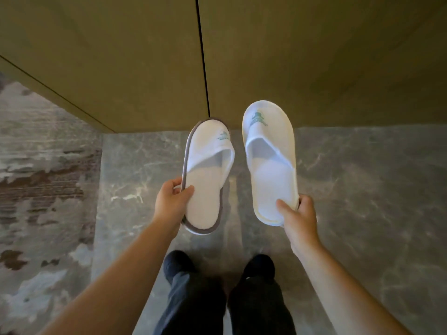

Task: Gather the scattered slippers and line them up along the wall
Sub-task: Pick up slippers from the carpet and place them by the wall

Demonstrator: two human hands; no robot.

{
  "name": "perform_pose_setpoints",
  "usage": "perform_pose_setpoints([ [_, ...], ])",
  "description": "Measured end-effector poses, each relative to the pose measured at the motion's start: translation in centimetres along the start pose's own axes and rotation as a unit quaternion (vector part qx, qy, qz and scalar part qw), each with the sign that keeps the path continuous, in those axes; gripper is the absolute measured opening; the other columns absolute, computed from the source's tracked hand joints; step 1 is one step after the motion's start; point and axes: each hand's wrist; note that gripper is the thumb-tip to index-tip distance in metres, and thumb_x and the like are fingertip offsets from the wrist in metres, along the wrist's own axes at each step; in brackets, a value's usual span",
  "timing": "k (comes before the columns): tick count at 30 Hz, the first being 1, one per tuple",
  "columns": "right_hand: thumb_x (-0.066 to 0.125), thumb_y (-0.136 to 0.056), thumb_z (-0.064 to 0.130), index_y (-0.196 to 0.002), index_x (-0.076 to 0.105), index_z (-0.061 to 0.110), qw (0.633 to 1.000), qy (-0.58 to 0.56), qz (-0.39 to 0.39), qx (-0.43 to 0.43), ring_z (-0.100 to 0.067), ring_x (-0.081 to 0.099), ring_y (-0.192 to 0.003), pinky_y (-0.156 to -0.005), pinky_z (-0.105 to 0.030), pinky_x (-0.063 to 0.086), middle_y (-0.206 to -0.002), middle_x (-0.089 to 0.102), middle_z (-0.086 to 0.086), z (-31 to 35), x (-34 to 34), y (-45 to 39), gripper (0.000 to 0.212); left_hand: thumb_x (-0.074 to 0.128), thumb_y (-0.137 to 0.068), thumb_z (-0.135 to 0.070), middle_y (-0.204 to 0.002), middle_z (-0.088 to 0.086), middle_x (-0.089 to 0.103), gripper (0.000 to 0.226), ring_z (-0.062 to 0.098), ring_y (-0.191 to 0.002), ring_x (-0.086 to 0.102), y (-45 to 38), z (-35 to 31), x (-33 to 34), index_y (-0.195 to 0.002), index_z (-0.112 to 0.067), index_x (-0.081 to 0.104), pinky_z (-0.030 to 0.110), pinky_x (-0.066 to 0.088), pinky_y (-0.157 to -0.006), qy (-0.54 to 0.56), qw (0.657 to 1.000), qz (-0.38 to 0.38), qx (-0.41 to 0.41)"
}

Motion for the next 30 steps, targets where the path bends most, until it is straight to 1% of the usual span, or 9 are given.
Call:
perform_pose_setpoints([
  [6, 0.059, -0.079, 0.002, -0.106, 0.047, -0.005, 0.999, -0.020, -0.021, 0.013, -0.026, 0.054, -0.086, -0.071, -0.031, 0.039, -0.095, 0.054, -0.012, -10.8, 7.5, -10.9, 0.031, 0.055, -0.083, -0.005, -0.094, 0.013, 0.059, 0.017, 0.028, -0.086, 0.057, -11.4, 10.5, 3.5, -0.099, -0.012, 0.052, 0.043, 0.049, -0.081, -0.019, 0.999, -0.039, -0.003],
  [10, 0.061, -0.077, 0.003, -0.108, 0.048, -0.008, 0.997, -0.046, -0.061, 0.009, -0.026, 0.053, -0.084, -0.056, -0.029, 0.039, -0.100, 0.058, -0.021, -17.3, 11.2, -20.2, 0.035, 0.053, -0.083, -0.001, -0.092, 0.014, 0.059, 0.017, 0.028, -0.089, 0.056, -20.5, 15.9, 5.8, -0.097, -0.010, 0.051, 0.045, 0.047, -0.085, -0.033, 0.998, -0.035, 0.034],
  [13, 0.062, -0.077, 0.003, -0.109, 0.047, -0.008, 0.994, -0.070, -0.077, 0.021, -0.028, 0.055, -0.087, -0.059, -0.029, 0.042, -0.110, 0.059, -0.026, -21.7, 12.4, -26.0, 0.037, 0.054, -0.083, 0.000, -0.086, 0.013, 0.059, 0.013, 0.028, -0.089, 0.056, -25.5, 19.1, 7.9, -0.088, -0.012, 0.051, 0.046, 0.047, -0.086, -0.052, 0.997, -0.022, 0.054],
  [15, 0.062, -0.077, 0.001, -0.110, 0.047, -0.009, 0.992, -0.086, -0.089, 0.033, -0.028, 0.055, -0.088, -0.061, -0.032, 0.045, -0.114, 0.059, -0.027, -23.8, 12.5, -29.1, 0.037, 0.053, -0.083, 0.000, -0.082, 0.011, 0.060, 0.012, 0.029, -0.087, 0.056, -27.7, 20.6, 9.4, -0.091, -0.009, 0.051, 0.043, 0.047, -0.082, -0.063, 0.996, -0.004, 0.061],
  [19, 0.064, -0.077, 0.005, -0.113, 0.045, -0.006, 0.987, -0.083, -0.129, 0.035, -0.035, 0.058, -0.098, -0.081, -0.042, 0.048, -0.119, 0.057, -0.024, -25.0, 11.4, -33.4, 0.041, 0.051, -0.085, 0.001, -0.095, 0.019, 0.060, 0.017, 0.031, -0.090, 0.057, -29.7, 21.7, 11.7, -0.101, -0.001, 0.050, 0.047, 0.047, -0.087, -0.065, 0.996, 0.035, 0.058],
  [22, 0.067, -0.075, 0.010, -0.116, 0.044, -0.004, 0.990, 0.013, -0.142, 0.019, -0.039, 0.056, -0.105, -0.079, -0.037, 0.044, -0.120, 0.056, -0.024, -25.2, 10.0, -34.7, 0.049, 0.051, -0.085, -0.002, -0.102, 0.021, 0.059, 0.015, 0.033, -0.093, 0.056, -29.5, 21.2, 13.0, -0.100, -0.007, 0.049, 0.048, 0.047, -0.088, -0.050, 0.997, 0.040, 0.050],
  [25, 0.072, -0.072, 0.018, -0.125, 0.040, -0.002, 0.977, 0.146, -0.152, -0.011, -0.041, 0.040, -0.121, -0.096, -0.042, 0.035, -0.131, 0.045, -0.024, -25.4, 9.7, -34.0, 0.065, 0.051, -0.086, -0.003, -0.102, 0.020, 0.058, 0.015, 0.031, -0.092, 0.056, -28.9, 21.0, 14.3, -0.100, -0.008, 0.049, 0.045, 0.047, -0.084, -0.034, 0.997, 0.046, 0.048],
  [27, 0.070, -0.074, 0.019, -0.130, 0.037, 0.001, 0.971, 0.169, -0.158, -0.064, -0.038, 0.033, -0.126, -0.100, -0.037, 0.027, -0.136, 0.039, -0.023, -25.1, 10.5, -32.7, 0.068, 0.050, -0.086, -0.003, -0.094, 0.016, 0.060, 0.008, 0.030, -0.089, 0.056, -28.7, 21.0, 15.1, -0.091, -0.009, 0.050, 0.043, 0.047, -0.083, -0.019, 0.997, 0.052, 0.046],
  [30, 0.061, -0.082, 0.023, -0.128, 0.041, 0.004, 0.990, 0.092, -0.040, -0.096, -0.030, 0.046, -0.118, -0.096, -0.032, 0.035, -0.129, 0.048, -0.018, -24.2, 13.0, -30.0, 0.053, 0.048, -0.088, -0.004, -0.086, 0.010, 0.060, 0.007, 0.029, -0.088, 0.057, -28.5, 20.8, 16.0, -0.089, -0.010, 0.051, 0.041, 0.047, -0.080, 0.001, 0.996, 0.077, 0.053],
])
Point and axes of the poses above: each hand's wrist, its own y-axis away from the middle knuckle, its own x-axis out of the palm, z = x × y
